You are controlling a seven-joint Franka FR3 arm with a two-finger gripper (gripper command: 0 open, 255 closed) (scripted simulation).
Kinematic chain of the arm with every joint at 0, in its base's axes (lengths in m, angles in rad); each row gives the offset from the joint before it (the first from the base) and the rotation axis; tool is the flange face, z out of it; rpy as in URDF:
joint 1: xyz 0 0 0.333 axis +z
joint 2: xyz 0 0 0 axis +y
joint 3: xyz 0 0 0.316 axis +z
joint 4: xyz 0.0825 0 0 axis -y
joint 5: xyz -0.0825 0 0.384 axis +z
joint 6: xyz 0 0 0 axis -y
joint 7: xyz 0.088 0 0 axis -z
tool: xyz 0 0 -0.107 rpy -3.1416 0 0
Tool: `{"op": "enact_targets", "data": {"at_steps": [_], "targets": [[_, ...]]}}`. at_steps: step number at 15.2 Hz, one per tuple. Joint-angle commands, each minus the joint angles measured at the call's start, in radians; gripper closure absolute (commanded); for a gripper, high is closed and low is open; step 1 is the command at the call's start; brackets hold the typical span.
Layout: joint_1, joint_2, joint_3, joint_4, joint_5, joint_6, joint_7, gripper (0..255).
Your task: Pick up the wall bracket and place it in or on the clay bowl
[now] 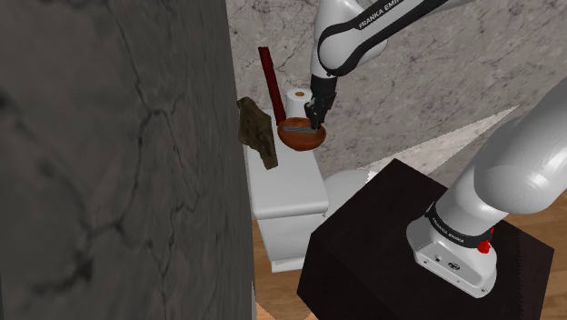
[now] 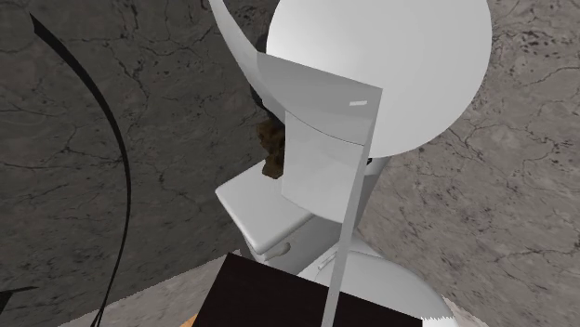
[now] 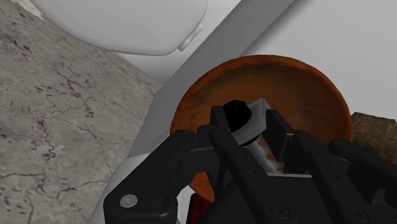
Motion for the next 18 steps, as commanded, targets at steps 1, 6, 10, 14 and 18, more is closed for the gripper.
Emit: {"op": "enact_targets", "data": {"at_steps": [1, 6, 10, 14, 18], "targets": [[0.000, 0.000, 0.000, 0.000, 0.000, 0.001, 0.000, 255], [0.000, 0.000, 0.000, 0.000, 0.000, 0.001, 0.000, 0], [0.000, -0.022, 0.000, 0.014, 0.001, -0.036, 0.000, 0], [0.001, -0.075, 0.000, 0.062, 0.002, -0.137, -0.001, 0], [0.001, -0.075, 0.000, 0.062, 0.002, -0.137, -0.001, 0]]}}
